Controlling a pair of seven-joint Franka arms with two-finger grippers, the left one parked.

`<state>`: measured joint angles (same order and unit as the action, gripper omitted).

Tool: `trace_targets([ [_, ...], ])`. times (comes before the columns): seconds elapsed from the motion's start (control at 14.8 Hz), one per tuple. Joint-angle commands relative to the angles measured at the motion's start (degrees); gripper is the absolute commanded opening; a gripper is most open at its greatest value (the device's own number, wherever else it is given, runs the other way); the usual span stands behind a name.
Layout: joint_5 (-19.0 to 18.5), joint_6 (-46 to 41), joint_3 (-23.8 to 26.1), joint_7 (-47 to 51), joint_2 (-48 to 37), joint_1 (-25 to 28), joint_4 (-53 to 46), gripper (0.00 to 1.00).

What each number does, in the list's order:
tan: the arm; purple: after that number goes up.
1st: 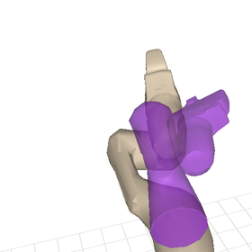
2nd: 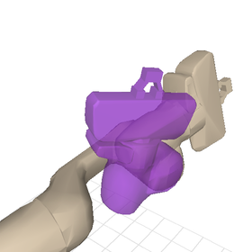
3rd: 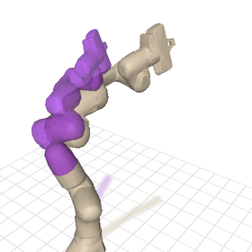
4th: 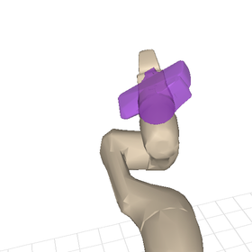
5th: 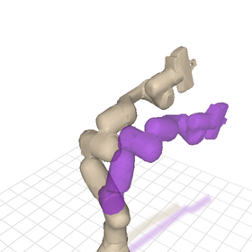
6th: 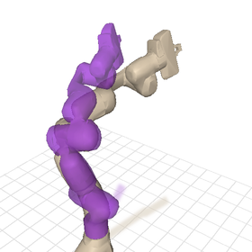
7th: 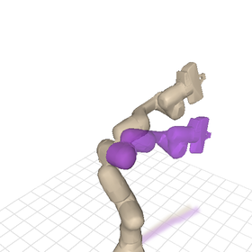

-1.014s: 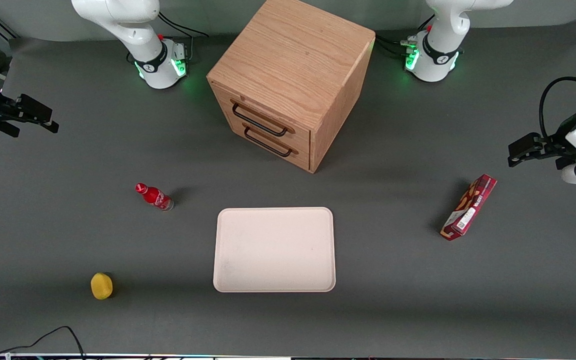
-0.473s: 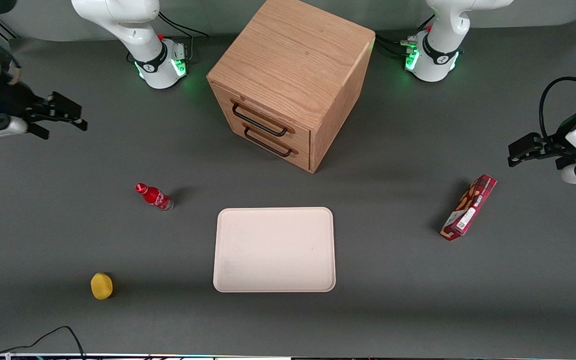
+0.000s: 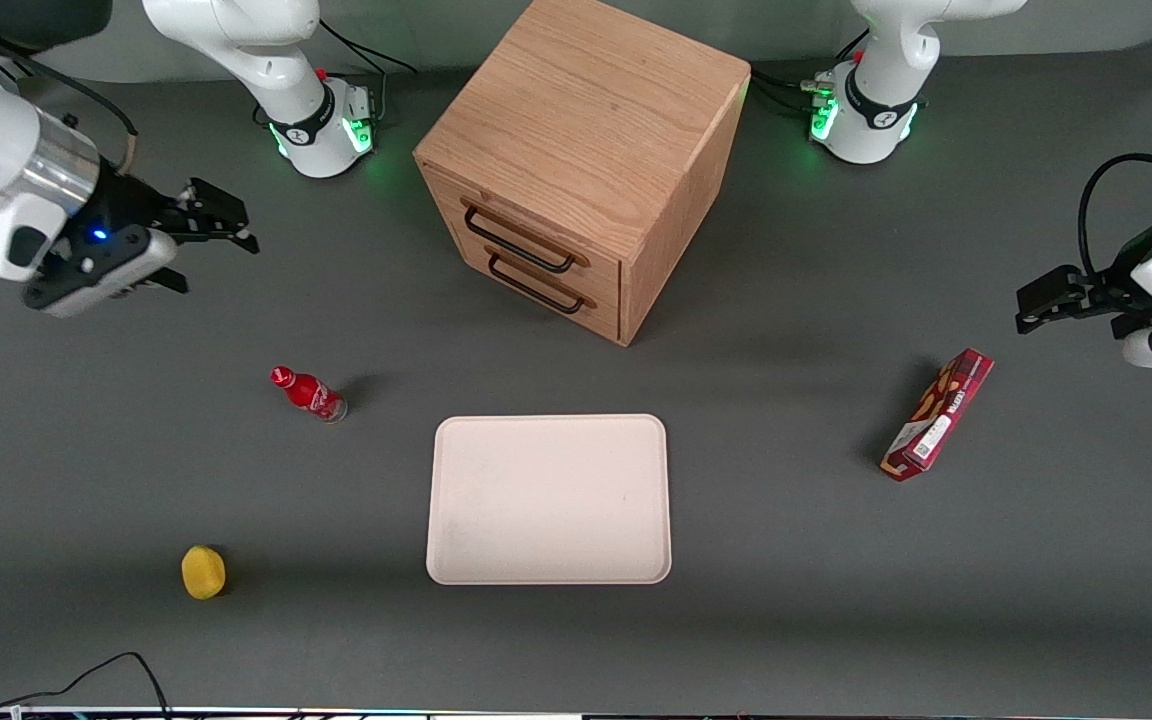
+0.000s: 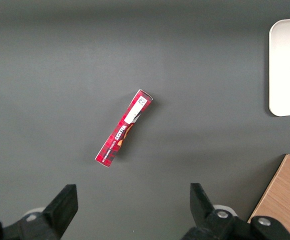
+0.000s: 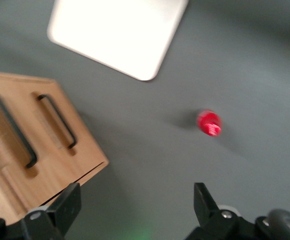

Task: Open upper drawer
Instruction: 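Move the right gripper toward the cabinet's upper drawer handle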

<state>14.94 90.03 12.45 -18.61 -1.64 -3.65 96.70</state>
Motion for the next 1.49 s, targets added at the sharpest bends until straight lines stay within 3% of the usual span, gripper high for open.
trace_targets([
  [0.0,3.2,-1.9,0.0,-7.0,3.9,0.8,-2.9,1.0],
  [0.54,3.2,-5.8,2.1,-28.3,7.3,3.5,-4.9,1.0],
  [1.22,3.1,-6.0,4.0,-28.5,13.5,11.5,-7.4,1.0],
  [1.42,4.0,-6.4,4.0,-27.4,19.1,13.8,-13.8,1.0],
])
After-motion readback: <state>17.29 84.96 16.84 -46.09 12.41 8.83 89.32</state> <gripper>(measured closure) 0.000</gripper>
